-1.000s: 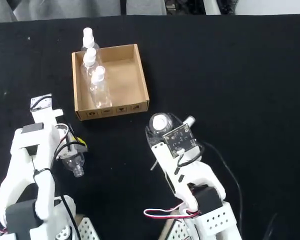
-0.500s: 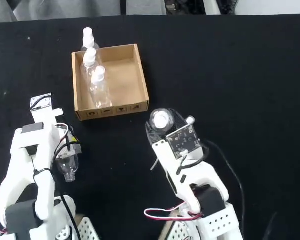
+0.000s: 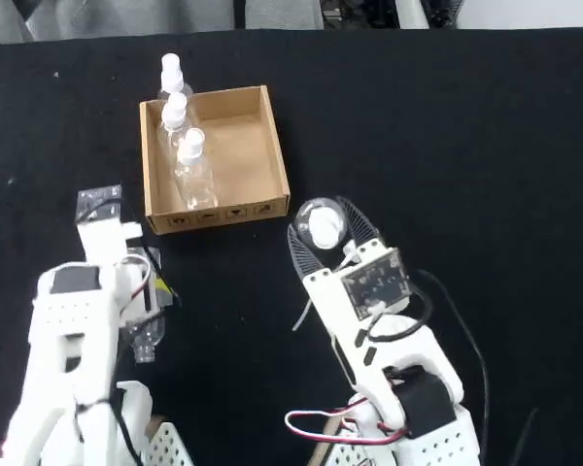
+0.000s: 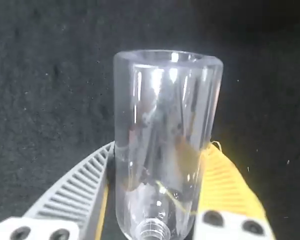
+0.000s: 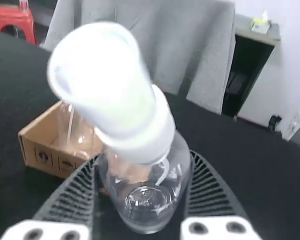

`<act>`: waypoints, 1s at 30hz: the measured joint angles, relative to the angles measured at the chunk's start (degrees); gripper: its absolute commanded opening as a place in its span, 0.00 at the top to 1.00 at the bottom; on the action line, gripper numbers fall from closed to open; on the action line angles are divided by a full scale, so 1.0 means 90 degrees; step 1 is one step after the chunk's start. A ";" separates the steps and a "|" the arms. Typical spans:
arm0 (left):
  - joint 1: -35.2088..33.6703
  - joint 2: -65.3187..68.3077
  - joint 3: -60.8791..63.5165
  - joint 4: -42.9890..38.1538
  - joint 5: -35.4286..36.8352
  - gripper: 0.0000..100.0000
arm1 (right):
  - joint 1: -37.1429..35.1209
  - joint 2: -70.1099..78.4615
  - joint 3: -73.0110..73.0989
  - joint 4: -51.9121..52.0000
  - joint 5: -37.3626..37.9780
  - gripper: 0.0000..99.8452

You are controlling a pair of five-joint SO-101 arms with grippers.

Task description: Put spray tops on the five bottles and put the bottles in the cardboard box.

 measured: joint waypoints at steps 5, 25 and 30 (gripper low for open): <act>0.0039 -0.0938 0.0459 0.0010 0.0000 0.79 | 0.0000 0.0733 -0.0850 -0.0020 0.0000 0.92; 0.0557 -0.1260 0.1045 -0.0186 -0.0371 0.79 | 0.0000 0.6632 -0.3839 -0.1748 -0.0547 0.92; 0.0586 -0.1260 0.1045 -0.0186 -0.0371 0.79 | 0.0010 0.7873 -0.4571 -0.2032 -0.0733 0.92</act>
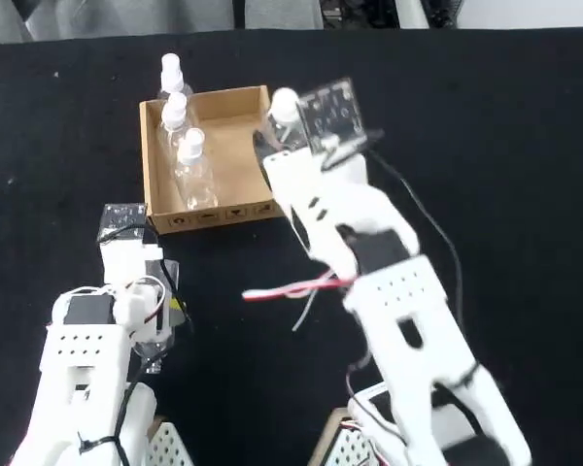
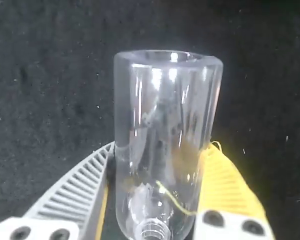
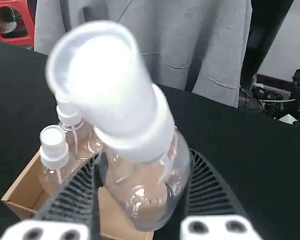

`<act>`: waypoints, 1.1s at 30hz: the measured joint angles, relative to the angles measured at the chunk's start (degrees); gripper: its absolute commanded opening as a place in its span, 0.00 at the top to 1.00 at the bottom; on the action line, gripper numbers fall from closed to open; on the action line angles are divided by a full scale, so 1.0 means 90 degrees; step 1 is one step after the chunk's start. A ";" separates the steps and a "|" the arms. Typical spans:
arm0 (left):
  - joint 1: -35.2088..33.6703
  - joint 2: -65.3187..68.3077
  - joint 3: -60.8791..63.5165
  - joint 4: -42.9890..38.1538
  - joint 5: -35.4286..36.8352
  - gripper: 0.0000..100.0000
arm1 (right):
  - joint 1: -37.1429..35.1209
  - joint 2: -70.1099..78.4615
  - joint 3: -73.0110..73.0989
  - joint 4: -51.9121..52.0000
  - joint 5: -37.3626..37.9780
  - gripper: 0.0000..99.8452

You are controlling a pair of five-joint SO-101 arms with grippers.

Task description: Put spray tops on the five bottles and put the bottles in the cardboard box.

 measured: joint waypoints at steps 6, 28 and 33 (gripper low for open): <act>0.0000 -0.0029 0.0244 -0.0234 0.0000 0.79 | 0.0000 0.1368 -0.0811 -0.0303 -0.0020 0.92; 0.0000 -0.0039 0.0244 -0.0234 -0.0039 0.79 | 0.0000 0.4151 -0.2725 -0.1026 -0.0020 0.92; 0.0000 -0.0039 0.0244 -0.0234 -0.0039 0.79 | 0.0000 0.4689 -0.3096 -0.1211 -0.0020 0.92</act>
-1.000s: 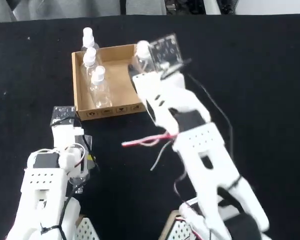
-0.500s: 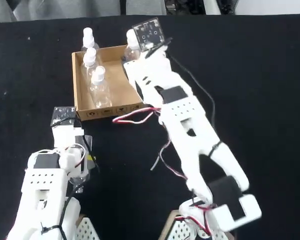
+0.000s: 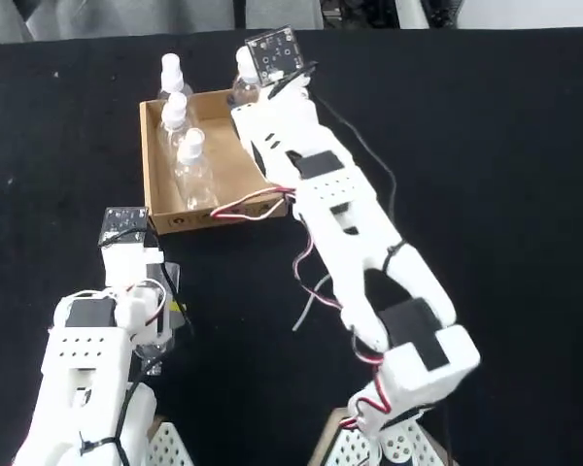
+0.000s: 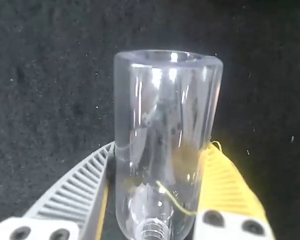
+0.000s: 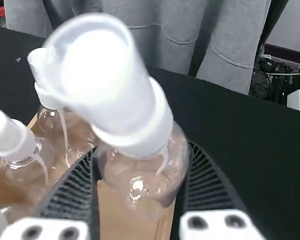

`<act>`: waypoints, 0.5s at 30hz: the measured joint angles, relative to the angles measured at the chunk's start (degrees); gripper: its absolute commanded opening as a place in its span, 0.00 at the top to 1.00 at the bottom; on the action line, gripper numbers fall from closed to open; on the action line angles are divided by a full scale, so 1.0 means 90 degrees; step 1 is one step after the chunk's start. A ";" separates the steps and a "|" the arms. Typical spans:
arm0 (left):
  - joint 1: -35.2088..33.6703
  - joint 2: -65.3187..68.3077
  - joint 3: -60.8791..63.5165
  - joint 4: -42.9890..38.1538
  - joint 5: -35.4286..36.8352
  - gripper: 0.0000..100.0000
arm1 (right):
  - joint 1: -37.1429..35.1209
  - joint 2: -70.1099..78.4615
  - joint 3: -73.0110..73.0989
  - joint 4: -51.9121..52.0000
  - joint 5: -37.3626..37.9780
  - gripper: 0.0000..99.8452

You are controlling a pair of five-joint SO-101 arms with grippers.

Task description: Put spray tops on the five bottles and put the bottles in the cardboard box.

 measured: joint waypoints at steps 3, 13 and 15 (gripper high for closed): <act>0.0000 0.0000 0.0000 0.0000 0.0000 0.79 | 0.0000 0.0352 -0.0205 -0.0137 0.0000 0.92; 0.0000 0.0000 0.0000 0.0000 0.0000 0.79 | 0.0000 0.1387 -0.0938 -0.0361 0.0000 0.92; 0.0000 0.0000 0.0000 0.0000 0.0000 0.79 | 0.0000 0.1582 -0.1114 -0.0361 0.0000 0.92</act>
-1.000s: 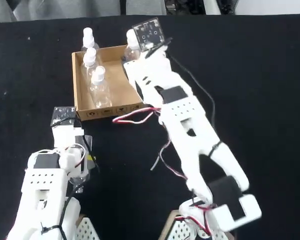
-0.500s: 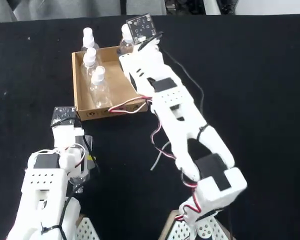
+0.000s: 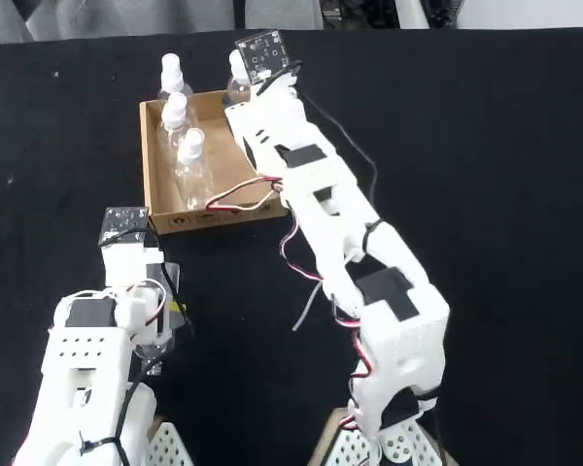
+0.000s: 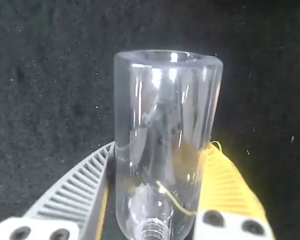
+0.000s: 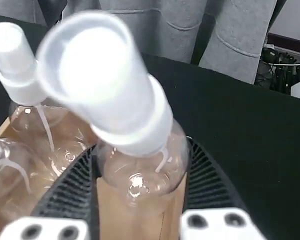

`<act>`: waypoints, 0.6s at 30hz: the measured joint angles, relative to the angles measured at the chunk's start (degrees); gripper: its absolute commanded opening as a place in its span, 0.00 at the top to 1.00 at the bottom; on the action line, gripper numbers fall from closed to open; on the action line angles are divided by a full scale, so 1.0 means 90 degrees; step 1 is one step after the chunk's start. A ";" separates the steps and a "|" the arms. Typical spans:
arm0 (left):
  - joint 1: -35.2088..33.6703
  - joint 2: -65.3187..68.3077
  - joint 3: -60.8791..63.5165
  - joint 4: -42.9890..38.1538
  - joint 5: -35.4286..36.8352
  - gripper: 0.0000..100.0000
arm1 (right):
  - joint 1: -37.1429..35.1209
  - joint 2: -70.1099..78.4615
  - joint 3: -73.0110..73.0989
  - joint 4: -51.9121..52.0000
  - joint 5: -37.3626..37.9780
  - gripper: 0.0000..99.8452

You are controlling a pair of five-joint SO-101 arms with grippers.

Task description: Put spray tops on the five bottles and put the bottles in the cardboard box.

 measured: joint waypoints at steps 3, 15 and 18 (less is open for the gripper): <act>0.0000 0.0000 0.0000 0.0000 0.0000 0.79 | 0.0029 0.0322 -0.0264 0.0000 -0.0010 0.92; 0.0000 0.0000 0.0000 0.0000 0.0000 0.79 | 0.0029 0.1631 -0.1299 -0.0010 -0.0010 0.92; 0.0000 0.0000 0.0000 0.0000 0.0000 0.79 | 0.0039 0.1797 -0.1495 -0.0010 -0.0010 0.92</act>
